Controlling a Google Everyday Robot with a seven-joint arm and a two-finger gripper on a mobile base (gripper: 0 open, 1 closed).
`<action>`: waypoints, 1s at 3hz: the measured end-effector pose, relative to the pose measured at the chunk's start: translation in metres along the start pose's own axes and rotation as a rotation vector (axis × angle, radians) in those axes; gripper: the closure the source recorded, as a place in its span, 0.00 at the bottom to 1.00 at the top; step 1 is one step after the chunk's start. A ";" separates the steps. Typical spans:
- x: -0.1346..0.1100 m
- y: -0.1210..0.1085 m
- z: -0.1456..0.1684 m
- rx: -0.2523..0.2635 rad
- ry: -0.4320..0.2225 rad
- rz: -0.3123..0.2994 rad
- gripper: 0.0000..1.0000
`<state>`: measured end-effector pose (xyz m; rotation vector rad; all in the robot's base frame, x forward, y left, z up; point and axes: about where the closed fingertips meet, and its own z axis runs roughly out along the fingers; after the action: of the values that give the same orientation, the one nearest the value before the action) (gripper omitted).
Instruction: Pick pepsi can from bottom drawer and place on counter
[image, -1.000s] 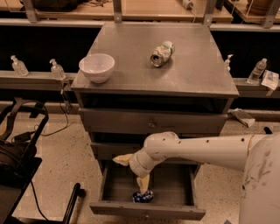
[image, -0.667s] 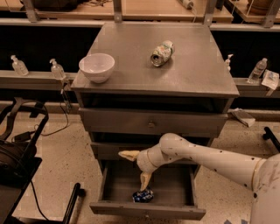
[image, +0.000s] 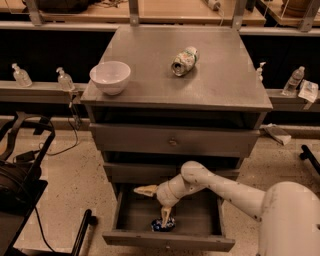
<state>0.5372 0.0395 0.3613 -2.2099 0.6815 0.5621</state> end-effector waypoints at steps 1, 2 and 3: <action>0.013 0.022 0.027 -0.100 0.010 -0.022 0.00; 0.013 0.023 0.030 -0.110 0.012 -0.027 0.00; 0.019 0.033 0.031 -0.133 0.095 0.030 0.00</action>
Offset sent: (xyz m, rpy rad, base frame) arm -0.0077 0.0029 -0.0314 -0.0696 0.0060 0.0603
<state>0.5258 0.0385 0.3134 -2.3658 0.7463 0.5336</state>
